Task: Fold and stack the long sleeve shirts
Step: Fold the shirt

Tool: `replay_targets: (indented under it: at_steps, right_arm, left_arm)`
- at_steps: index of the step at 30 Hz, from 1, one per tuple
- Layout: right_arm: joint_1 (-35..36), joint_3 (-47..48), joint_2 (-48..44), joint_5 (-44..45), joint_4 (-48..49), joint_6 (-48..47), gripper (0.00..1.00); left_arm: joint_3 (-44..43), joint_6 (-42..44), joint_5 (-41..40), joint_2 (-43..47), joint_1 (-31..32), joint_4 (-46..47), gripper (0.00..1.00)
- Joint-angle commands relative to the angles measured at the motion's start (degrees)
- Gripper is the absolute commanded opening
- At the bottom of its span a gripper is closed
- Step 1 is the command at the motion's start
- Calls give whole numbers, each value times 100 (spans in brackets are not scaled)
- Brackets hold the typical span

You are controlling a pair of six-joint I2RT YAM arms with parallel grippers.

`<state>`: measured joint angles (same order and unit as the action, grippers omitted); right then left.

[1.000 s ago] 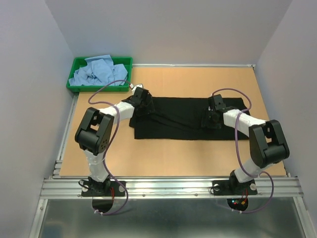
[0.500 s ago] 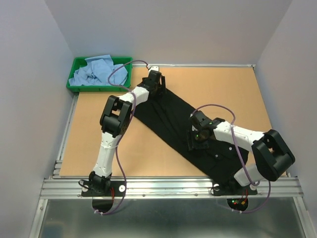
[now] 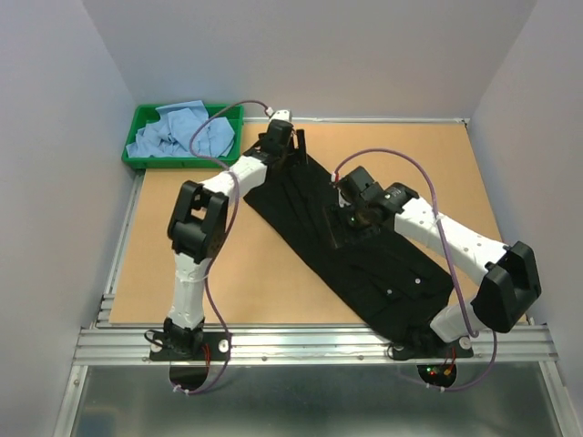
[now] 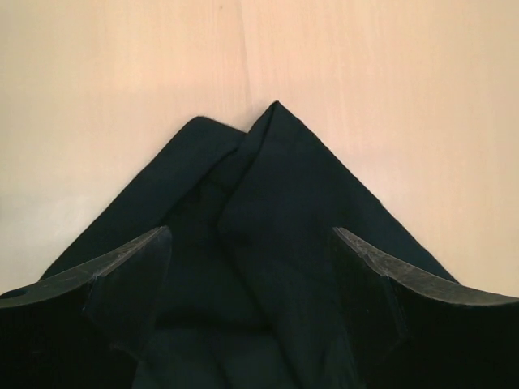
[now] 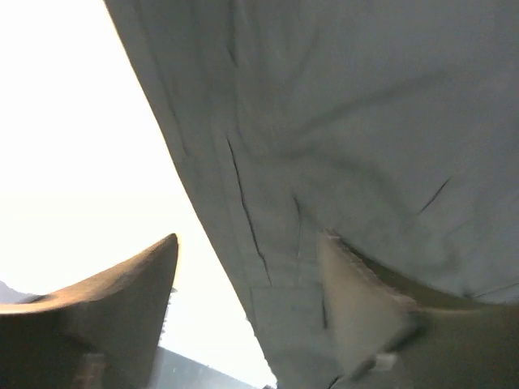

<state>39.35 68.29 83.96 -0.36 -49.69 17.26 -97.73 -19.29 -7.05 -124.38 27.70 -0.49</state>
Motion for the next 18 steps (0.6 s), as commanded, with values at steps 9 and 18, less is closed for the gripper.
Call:
replay_targets:
  at_steps: [9,18]
  right_arm:
    - [-419,1871,1631,108,1004,-1908,100]
    - [-525,2934,3186,-201,1664,-2560,100]
  left_arm:
    - [2810,-295,-763,3893,-46,-364,91]
    - [5307,-602,-1281,6029,-213,-312,91]
